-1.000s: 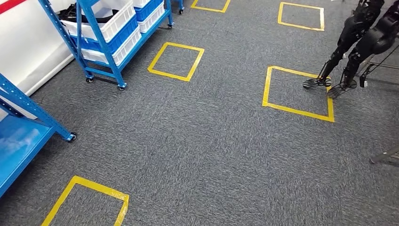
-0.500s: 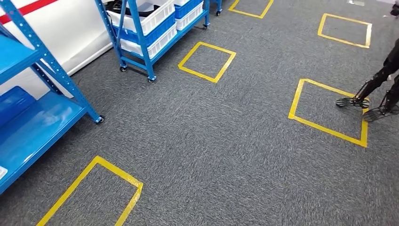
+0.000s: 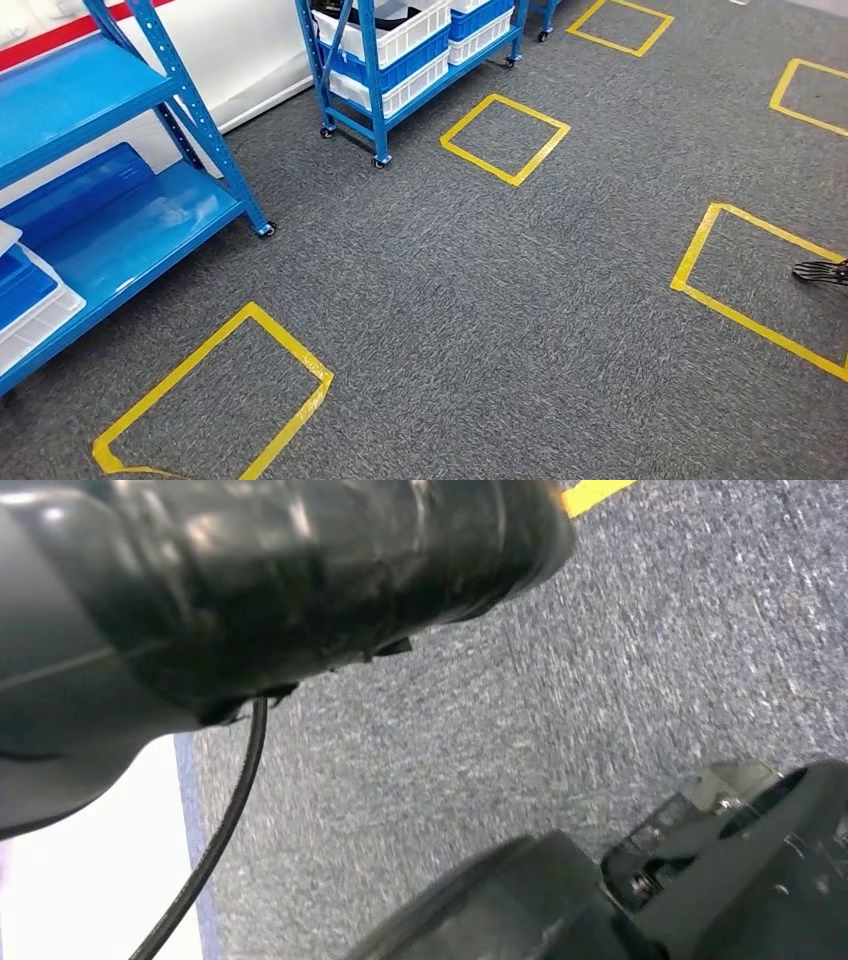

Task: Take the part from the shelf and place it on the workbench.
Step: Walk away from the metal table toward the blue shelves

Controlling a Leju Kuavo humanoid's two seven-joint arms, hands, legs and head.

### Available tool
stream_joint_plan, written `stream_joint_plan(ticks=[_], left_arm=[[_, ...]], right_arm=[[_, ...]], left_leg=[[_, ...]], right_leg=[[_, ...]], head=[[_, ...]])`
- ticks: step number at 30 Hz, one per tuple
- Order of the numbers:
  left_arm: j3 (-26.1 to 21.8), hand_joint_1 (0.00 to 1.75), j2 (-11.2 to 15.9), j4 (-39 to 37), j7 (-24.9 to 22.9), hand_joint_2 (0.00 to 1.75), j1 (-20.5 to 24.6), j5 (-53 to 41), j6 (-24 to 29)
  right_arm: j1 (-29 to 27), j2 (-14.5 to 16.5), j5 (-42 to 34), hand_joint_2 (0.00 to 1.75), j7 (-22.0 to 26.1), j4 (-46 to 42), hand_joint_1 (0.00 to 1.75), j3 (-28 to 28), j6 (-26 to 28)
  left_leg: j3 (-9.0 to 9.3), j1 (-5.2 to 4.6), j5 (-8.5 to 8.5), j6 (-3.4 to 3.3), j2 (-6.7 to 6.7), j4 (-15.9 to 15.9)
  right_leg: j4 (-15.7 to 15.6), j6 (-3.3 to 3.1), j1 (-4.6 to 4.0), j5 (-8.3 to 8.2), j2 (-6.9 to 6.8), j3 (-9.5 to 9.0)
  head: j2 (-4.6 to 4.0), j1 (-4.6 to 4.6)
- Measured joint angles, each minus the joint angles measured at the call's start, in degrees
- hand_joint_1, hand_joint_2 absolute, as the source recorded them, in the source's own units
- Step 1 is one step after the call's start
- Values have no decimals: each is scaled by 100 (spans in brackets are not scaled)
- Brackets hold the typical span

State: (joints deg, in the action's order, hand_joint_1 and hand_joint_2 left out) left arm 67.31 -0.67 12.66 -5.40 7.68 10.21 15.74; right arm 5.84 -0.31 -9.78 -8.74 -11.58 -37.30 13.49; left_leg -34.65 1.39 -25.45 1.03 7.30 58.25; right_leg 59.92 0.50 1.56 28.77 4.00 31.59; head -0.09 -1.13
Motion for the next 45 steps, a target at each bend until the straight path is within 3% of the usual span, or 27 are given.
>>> stream_joint_plan(ticks=[1,3,5,7,8,9,11,13,15,16,18,20,22,23,25,27,29,31,33,35,37,38,40,42,44,45], left_arm=[[4,0,0,0,-1,0,-14,-2,0],[9,0,1,0,-2,0,-23,-2,0],[13,0,1,0,-2,0,-1,-2,0],[22,0,-1,0,-2,0,9,-3,-2],[27,0,-2,0,-2,0,4,-4,-4],[29,0,-2,0,-2,0,-3,-7,-5],[31,0,-2,0,-2,0,2,-11,-7],[32,0,-1,0,-1,0,26,-21,-5],[33,0,2,0,-1,0,26,-39,-4],[34,0,3,0,-3,0,13,-46,-4],[34,0,3,0,-8,0,-1,-53,-5],[35,0,-7,0,-10,0,12,-61,-7],[36,0,-15,0,-12,0,17,-64,-8],[36,0,-17,0,-13,0,12,-65,-9],[36,0,-19,0,-15,0,2,-66,-11],[36,0,-21,0,-15,0,10,-65,-11],[37,0,-22,0,-15,0,18,-61,-11],[38,0,-21,0,-13,0,4,-51,-11],[38,0,-18,0,-14,0,-15,-43,-13],[38,0,-18,0,-16,0,-4,-36,-16],[38,0,-23,0,-17,0,9,-29,-20],[39,0,-26,0,-18,0,7,-27,-24],[40,0,-29,0,-21,0,-3,-24,-28],[40,0,-30,0,-30,0,5,-11,-40],[40,0,-29,0,-41,0,21,4,-63],[40,0,-27,0,-46,0,19,8,-73]], right_arm=[[6,-1,2,0,-10,0,0,-1,0],[7,-2,3,0,-18,0,0,-1,1],[-7,-1,3,0,-19,1,0,-2,1],[-18,0,3,0,-20,2,0,-3,0],[-15,0,3,0,-20,3,0,-3,0],[-9,0,3,0,-20,3,0,-3,0],[1,1,4,0,-21,3,0,-3,1],[4,1,11,0,-51,3,0,-3,9],[19,3,14,0,-133,4,0,-4,39],[29,4,9,0,-176,3,0,-4,62],[42,7,-15,0,-236,2,0,-4,103],[29,4,-37,0,-256,3,0,-3,116],[1,1,-50,0,-264,4,0,-4,115],[-10,0,-54,0,-267,5,0,-4,115],[-14,-1,-56,0,-269,7,0,-5,114],[-12,-2,-57,0,-269,8,0,-5,113],[-10,-2,-66,0,-271,10,0,-5,108],[1,-2,-82,0,-281,11,0,-5,101],[7,-7,-91,0,-295,12,0,-5,92],[0,-11,-91,0,-299,13,0,-5,81],[-12,-11,-91,0,-300,14,0,-5,75],[-14,-11,-91,0,-301,15,0,-5,76],[-6,-11,-91,0,-302,17,0,-5,78],[2,-11,-95,0,-301,17,0,-5,83],[7,-11,-109,0,-300,17,0,-5,88],[12,-11,-120,0,-299,17,0,-5,90]], left_leg=[[-22,8,-6,33,-32,15],[-160,-1,-161,72,-280,271],[-493,-15,-494,83,-556,960],[-754,-15,-658,89,-632,1503],[-732,-15,-586,81,-650,1476],[-602,-18,-436,66,-681,1248],[-190,-65,-140,-4,-912,519],[31,-129,-52,-88,-1098,98],[28,-153,-54,-144,-1023,48],[38,-139,-38,-170,-963,19],[69,-103,4,-233,-855,-54],[72,-87,27,-270,-737,-80],[65,-87,29,-279,-588,-75],[66,-85,29,-278,-510,-68],[65,-75,19,-258,-349,-33],[29,-70,-2,-205,-206,34],[-25,-61,4,-127,-89,69],[-60,-40,32,-47,5,58],[-141,-47,-54,6,-167,192],[-420,-60,-364,37,-492,774],[-724,-52,-615,54,-619,1411],[-754,-51,-596,53,-635,1488],[-512,-57,-314,27,-707,1063],[-140,-102,-80,-40,-959,375],[3,-158,-43,-115,-1099,79],[-1,-177,-37,-147,-1062,68]], right_leg=[[-20,-47,1,-16,-68,-18],[-61,-134,13,-46,-204,-52],[-68,-191,-20,-40,-379,-61],[-65,-221,-55,-22,-570,-66],[-64,-224,-67,-13,-648,-71],[-64,-221,-77,-3,-717,-79],[-62,-194,-106,27,-841,-109],[-58,-146,-133,57,-950,-134],[-75,-91,-145,70,-1060,-164],[-70,-57,-137,90,-1045,-177],[142,-1,-120,259,-813,-103],[767,27,-98,591,-532,195],[1350,47,-88,766,-460,501],[1396,57,-78,696,-451,547],[892,74,-35,286,-371,362],[270,76,8,15,-86,107],[67,51,1,10,82,34],[30,-14,-14,-12,-28,15],[-19,-91,0,-47,-158,-25],[-44,-155,-18,-59,-324,-43],[-43,-193,-50,-50,-514,-43],[-43,-195,-57,-43,-595,-45],[-42,-187,-68,-23,-738,-62],[-39,-154,-89,5,-858,-89],[-43,-98,-110,28,-959,-110],[-52,-67,-118,34,-1008,-122]], head=[[0,2],[0,-37],[0,-73],[0,-73],[0,-73],[0,-74],[0,-75],[0,-67],[0,-61],[0,-60],[0,-49],[0,-35],[0,-31],[0,-32],[0,-31],[0,-33],[0,-32],[0,-27],[0,-58],[0,-102],[0,-113],[0,-114],[0,-115],[0,-114],[0,-108],[0,-106]])
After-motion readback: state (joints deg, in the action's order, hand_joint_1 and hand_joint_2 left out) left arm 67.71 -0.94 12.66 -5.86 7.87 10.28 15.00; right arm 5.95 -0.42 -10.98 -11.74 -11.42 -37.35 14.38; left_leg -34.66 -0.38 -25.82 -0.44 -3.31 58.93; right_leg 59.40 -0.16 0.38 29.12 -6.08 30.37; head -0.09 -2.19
